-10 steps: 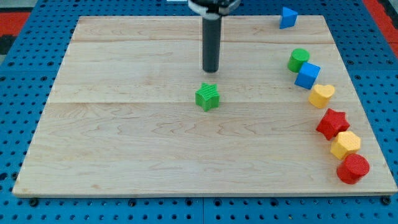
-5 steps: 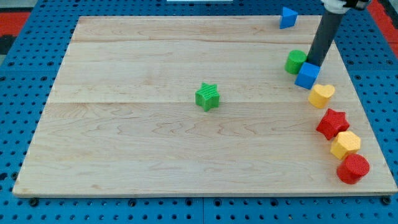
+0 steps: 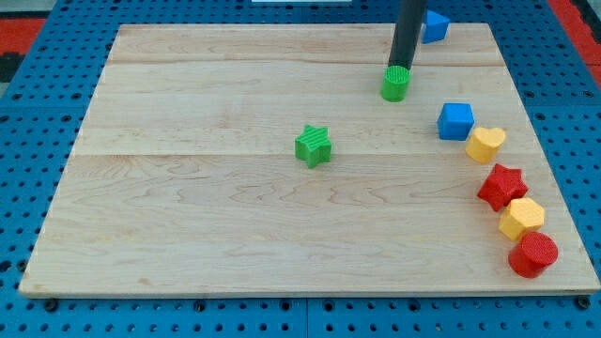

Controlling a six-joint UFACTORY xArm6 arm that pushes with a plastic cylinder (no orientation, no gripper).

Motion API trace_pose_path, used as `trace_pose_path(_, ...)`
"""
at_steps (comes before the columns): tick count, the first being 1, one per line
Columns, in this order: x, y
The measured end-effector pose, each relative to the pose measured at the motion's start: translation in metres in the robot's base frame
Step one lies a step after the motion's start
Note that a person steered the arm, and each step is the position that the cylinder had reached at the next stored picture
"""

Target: Move the green circle towards center

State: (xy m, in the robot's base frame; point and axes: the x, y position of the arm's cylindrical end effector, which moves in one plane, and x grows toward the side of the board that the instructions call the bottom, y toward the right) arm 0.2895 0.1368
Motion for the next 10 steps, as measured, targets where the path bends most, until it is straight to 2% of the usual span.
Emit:
trace_pose_path(2, 0.005, 0.033)
trace_pose_path(5, 0.036, -0.051)
trace_pose_path(6, 0.037, -0.021)
trace_pose_path(7, 0.058, -0.023)
trace_pose_path(8, 0.087, -0.045)
trace_pose_path(9, 0.095, -0.100)
trace_pose_path(10, 0.093, -0.128)
